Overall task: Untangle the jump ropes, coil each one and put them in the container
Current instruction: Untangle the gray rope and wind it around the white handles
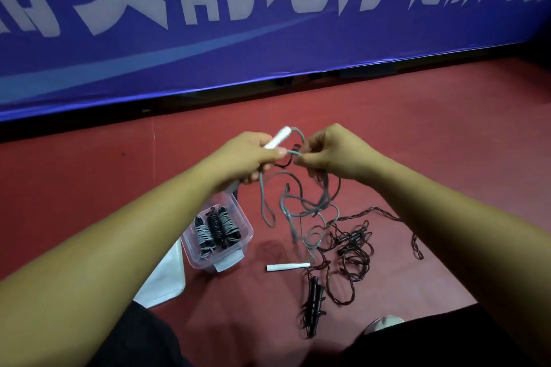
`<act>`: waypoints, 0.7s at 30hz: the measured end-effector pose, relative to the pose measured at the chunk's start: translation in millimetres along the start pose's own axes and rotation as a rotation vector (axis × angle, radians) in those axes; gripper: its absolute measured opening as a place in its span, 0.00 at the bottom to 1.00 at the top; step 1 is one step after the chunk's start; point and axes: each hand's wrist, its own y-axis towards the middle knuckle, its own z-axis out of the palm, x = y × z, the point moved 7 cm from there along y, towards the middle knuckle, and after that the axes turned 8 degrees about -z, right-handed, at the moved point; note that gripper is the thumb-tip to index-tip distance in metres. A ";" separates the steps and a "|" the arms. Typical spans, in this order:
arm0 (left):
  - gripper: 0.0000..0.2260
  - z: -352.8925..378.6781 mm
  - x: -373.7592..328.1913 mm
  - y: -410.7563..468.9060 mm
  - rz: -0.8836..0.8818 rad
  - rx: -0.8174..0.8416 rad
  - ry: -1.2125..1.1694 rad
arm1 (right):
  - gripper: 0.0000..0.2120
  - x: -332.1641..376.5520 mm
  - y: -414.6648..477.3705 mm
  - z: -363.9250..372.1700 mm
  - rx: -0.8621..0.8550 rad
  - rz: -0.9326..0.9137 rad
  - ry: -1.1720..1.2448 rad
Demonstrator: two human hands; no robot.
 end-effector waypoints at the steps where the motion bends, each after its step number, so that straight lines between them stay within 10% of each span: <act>1: 0.08 -12.4 -1.1 2.4 0.005 -0.078 -0.072 | 0.08 -6.7 -1.4 2.7 0.049 0.013 -0.080; 9: 0.12 -109.5 44.6 14.8 -0.113 -0.511 -0.661 | 0.10 -102.9 -34.2 -8.2 0.323 0.314 -0.141; 17: 0.10 -122.9 68.9 26.7 -0.333 -0.507 0.705 | 0.07 -65.1 -19.1 -8.3 0.127 0.181 0.253; 21: 0.10 -68.4 28.3 23.4 -0.122 -0.412 0.420 | 0.05 -30.4 -6.8 3.4 0.107 0.090 0.330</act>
